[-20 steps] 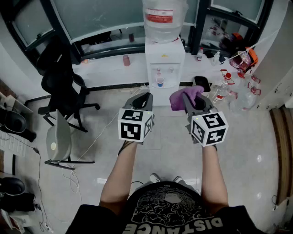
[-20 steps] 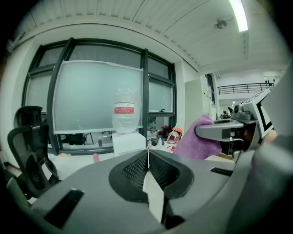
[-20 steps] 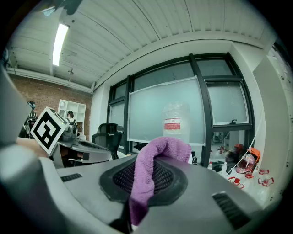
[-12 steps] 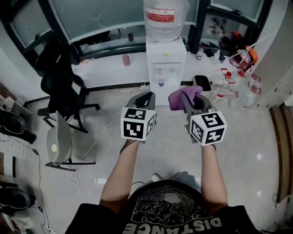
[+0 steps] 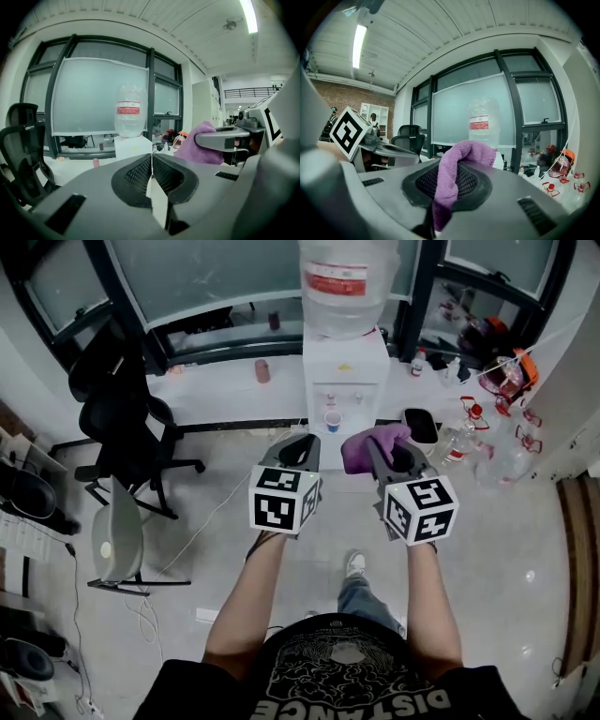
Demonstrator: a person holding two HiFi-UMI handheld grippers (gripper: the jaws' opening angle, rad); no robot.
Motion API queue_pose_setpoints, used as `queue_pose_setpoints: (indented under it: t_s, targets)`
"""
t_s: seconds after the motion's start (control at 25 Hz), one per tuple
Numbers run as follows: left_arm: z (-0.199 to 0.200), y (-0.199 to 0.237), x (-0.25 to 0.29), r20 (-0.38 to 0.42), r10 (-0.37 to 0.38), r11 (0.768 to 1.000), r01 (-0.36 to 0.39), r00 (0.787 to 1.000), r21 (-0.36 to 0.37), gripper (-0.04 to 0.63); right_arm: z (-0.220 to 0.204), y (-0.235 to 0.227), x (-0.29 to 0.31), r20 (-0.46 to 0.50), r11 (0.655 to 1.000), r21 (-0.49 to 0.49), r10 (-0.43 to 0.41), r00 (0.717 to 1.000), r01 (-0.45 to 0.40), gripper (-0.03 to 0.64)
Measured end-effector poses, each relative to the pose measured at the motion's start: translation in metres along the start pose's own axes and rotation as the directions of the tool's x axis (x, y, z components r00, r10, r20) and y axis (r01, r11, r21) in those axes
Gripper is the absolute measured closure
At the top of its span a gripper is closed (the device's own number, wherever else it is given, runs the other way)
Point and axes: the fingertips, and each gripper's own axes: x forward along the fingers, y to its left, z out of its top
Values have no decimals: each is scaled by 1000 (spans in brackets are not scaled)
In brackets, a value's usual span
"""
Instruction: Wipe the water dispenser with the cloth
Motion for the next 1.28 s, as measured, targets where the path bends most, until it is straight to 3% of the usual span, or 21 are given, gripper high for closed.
queue_pose_setpoints:
  t_s: [0.44, 0.72, 1.08, 1.28]
  targets:
    - [30, 28, 126, -38, 79, 997, -79, 996, -3, 568, -1, -93, 103, -15, 994, 24, 109, 994, -109, 574]
    - [33, 39, 178, -84, 119, 993, -119, 989, 2, 568, -9, -130, 149, -37, 985, 49, 167, 985, -165, 574]
    - [25, 78, 209, -126, 164, 986, -163, 978, 18, 568, -17, -128, 213, -30, 973, 61, 227, 974, -225, 574]
    - [10, 108, 226, -141, 123, 992, -120, 982, 25, 568, -33, -104, 268, -45, 968, 72, 245, 969, -241, 574]
